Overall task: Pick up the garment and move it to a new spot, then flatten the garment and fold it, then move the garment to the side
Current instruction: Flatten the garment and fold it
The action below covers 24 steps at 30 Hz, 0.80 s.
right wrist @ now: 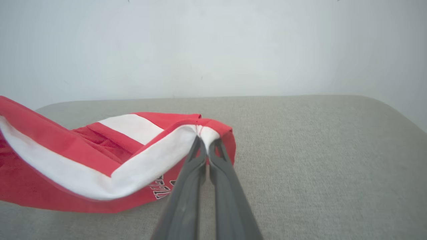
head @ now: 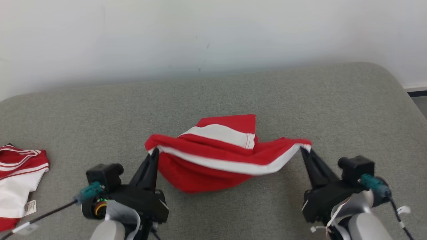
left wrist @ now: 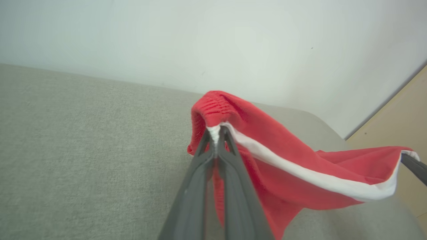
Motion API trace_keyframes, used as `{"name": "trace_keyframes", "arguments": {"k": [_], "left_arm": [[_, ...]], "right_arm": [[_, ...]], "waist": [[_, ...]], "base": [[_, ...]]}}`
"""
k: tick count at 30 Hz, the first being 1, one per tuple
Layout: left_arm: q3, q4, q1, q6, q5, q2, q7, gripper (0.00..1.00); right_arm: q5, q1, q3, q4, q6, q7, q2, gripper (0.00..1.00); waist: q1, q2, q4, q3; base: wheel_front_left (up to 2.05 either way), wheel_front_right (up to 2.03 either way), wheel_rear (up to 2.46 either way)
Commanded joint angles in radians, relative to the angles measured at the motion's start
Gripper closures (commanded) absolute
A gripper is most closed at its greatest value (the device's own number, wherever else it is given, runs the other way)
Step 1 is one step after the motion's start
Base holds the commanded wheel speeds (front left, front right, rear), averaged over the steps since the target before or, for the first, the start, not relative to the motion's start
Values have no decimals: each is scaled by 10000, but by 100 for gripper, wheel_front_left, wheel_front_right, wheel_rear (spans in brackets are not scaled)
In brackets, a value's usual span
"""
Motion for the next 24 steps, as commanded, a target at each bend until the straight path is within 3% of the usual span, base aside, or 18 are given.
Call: {"name": "trace_keyframes", "arguments": {"k": [1,11,21,24], "left_arm": [[37,-234,-171,-34,-235,-26,37,100],[79,-1780,-1411,-280,-2315,-190,887,100],[823,-2472,-3788,-349,-4659,464,2806,100],[1038,-2482,-4324,-178,-5188,509,3252,100]], "right_arm": [[84,-120,-83,-173,-23,-108,-103,100],[846,-1370,-362,-1412,-23,298,-811,100],[1313,-4287,-342,-2049,-23,1358,-2019,100],[1485,-4927,-382,-2058,-24,1517,-2126,100]], "waist": [[-1,0,-9,-43],[-1,0,-118,-238],[-1,0,-659,557],[-1,0,-731,881]], "base": [[0,0,0],[0,0,0],[0,0,0],[0,0,0]]}}
